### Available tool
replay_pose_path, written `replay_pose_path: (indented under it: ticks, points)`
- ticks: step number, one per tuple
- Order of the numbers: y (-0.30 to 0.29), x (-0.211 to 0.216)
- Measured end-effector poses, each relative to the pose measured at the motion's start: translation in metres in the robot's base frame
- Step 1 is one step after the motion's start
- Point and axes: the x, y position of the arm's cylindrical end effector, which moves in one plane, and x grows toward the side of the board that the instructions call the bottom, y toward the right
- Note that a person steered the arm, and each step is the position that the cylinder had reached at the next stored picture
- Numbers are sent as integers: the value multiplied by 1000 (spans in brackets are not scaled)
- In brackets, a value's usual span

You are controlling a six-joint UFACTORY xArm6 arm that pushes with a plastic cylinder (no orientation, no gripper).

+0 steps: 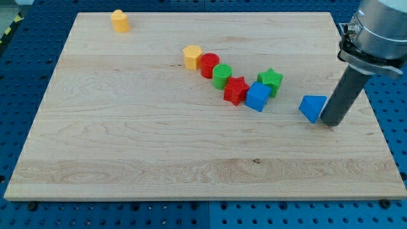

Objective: Push the blue triangle right to the red circle

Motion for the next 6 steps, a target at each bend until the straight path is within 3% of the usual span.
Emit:
replay_pose_path:
  ticks: [1,2,4,5,6]
  points:
    - [0,25]
    - [-21,22]
    - [-30,-69]
    - [-30,-96]
    - [-27,-96]
